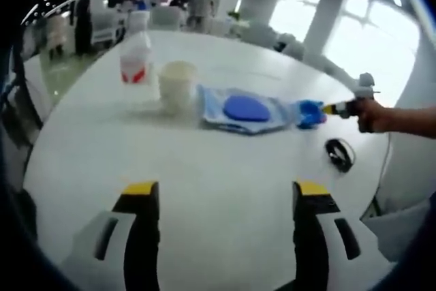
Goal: Arrange the tabletop items into an orderly group along one side of the table until the central work area is clear of visible clutter.
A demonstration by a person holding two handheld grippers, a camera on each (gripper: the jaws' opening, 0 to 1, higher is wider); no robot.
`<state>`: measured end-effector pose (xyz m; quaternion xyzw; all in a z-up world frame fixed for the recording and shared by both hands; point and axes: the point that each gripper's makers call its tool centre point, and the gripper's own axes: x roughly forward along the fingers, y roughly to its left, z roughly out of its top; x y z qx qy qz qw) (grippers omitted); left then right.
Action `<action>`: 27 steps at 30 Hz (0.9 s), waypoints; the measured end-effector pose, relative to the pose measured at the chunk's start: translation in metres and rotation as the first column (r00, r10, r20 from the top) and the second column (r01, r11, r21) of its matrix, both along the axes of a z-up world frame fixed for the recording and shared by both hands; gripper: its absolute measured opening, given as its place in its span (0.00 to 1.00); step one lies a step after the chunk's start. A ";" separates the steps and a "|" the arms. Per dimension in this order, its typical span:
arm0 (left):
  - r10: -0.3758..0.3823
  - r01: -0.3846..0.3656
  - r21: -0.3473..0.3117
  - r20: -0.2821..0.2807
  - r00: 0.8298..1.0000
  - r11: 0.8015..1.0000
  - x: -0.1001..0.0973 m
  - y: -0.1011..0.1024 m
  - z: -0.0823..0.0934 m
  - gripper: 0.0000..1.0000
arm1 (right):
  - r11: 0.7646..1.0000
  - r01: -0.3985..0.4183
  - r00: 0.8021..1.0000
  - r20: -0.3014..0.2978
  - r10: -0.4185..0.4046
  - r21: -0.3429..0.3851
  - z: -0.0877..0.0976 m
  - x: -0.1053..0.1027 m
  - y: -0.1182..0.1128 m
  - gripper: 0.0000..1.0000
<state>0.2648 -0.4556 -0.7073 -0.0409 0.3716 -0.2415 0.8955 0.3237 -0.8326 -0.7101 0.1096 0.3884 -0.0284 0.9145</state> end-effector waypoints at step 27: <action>-0.051 0.050 0.035 0.012 0.999 0.998 -0.005 -0.005 0.001 0.79 | 1.000 0.022 1.000 -0.013 -0.021 0.019 -0.001 -0.015 -0.007 0.23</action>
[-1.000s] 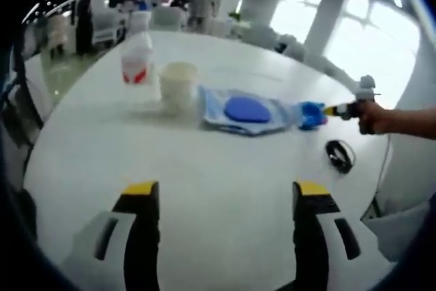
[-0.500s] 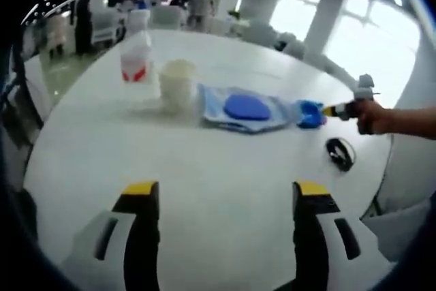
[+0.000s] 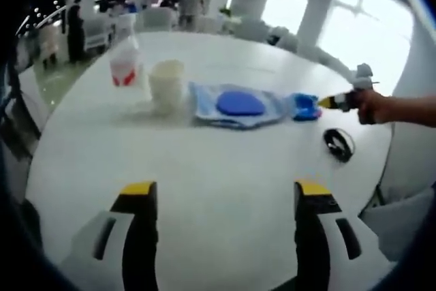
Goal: Arrange the tabletop items into an orderly group along one side of the table until the central work area is clear of visible clutter.
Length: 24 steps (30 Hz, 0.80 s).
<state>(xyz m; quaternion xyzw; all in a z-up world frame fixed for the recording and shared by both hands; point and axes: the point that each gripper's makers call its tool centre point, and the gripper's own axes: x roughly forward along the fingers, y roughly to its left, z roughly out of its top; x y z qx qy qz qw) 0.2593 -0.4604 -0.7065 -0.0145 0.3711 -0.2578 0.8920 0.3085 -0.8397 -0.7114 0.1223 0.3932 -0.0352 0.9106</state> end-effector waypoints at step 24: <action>-0.023 0.024 -0.082 0.016 1.000 0.996 0.000 -0.015 0.016 0.79 | 1.000 -0.004 0.995 0.101 0.002 0.026 0.028 -0.023 0.003 0.45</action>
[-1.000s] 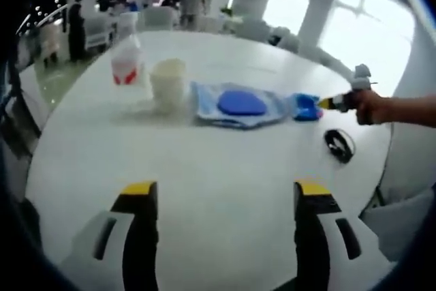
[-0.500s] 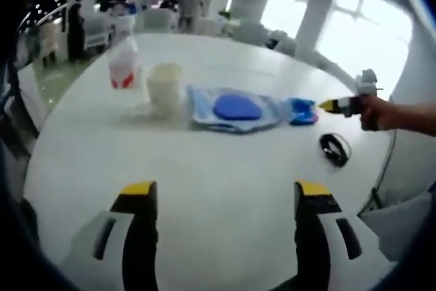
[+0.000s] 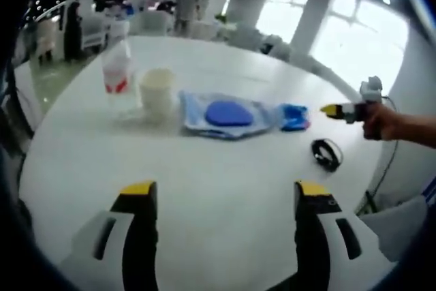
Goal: Arrange the tabletop items into an orderly group along one side of the table until the central work area is clear of visible clutter.
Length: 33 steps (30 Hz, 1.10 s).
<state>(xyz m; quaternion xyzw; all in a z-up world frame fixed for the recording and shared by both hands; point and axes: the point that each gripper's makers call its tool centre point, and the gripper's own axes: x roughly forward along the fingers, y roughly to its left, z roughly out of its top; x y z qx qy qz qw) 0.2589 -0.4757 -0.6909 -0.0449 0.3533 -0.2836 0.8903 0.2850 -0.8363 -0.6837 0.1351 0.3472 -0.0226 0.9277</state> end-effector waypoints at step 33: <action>-0.055 0.056 -0.026 0.062 0.997 0.998 -0.004 -0.013 0.021 0.83 | 0.999 0.034 0.998 0.058 -0.032 -0.032 0.004 -0.079 0.003 0.55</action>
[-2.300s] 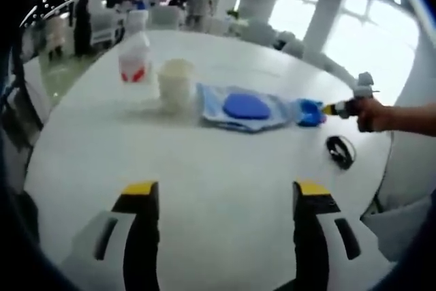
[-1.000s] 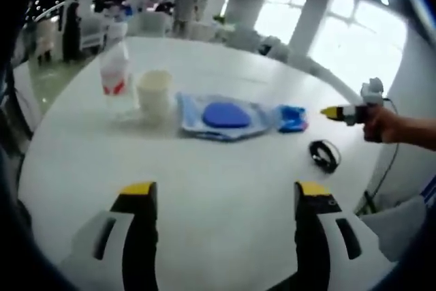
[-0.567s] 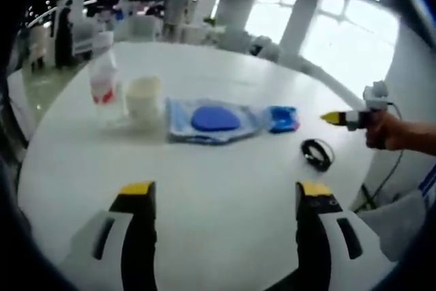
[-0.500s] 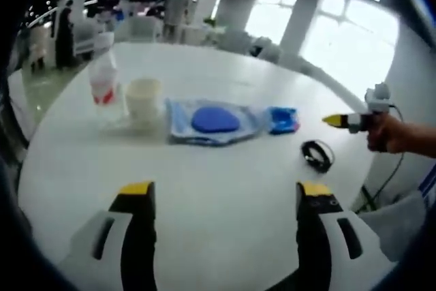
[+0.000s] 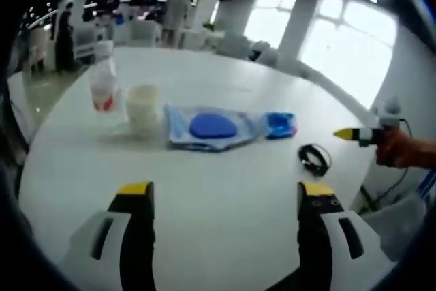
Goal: Arrange the tabletop items into an orderly group along one side of the table until the central work area is clear of visible clutter.
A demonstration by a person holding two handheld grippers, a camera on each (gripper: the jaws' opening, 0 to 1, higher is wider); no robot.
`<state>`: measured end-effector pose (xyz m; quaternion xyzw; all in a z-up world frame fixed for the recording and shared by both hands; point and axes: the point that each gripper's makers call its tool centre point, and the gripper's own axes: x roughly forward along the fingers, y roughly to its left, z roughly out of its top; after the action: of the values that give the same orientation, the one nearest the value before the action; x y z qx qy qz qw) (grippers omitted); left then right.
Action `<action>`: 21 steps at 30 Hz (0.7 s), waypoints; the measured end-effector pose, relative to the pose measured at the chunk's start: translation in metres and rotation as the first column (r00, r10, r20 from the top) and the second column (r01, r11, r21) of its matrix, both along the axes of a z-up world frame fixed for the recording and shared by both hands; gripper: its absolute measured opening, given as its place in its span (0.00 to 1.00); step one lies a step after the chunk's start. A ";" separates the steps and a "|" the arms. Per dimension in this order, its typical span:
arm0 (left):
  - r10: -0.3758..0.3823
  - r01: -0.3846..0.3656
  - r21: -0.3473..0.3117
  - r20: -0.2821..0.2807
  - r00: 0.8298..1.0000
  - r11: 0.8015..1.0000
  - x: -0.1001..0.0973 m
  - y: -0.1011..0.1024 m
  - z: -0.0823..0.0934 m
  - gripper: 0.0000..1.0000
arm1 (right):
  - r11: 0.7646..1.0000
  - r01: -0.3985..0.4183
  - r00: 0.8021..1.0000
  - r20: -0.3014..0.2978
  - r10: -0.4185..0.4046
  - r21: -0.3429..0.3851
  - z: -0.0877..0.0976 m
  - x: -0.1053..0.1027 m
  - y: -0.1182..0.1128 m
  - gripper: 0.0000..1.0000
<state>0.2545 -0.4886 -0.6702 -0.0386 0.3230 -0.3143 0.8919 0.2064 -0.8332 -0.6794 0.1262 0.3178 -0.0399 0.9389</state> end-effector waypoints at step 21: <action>-0.032 0.032 0.014 0.020 0.999 0.999 -0.001 -0.006 0.004 0.84 | 0.998 0.043 0.999 -0.007 -0.043 0.037 -0.010 -0.047 0.017 0.55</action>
<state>0.2534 -0.4949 -0.6667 -0.0243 0.3168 -0.3269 0.8901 0.1596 -0.8164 -0.6891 0.1502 0.3185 -0.0544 0.9344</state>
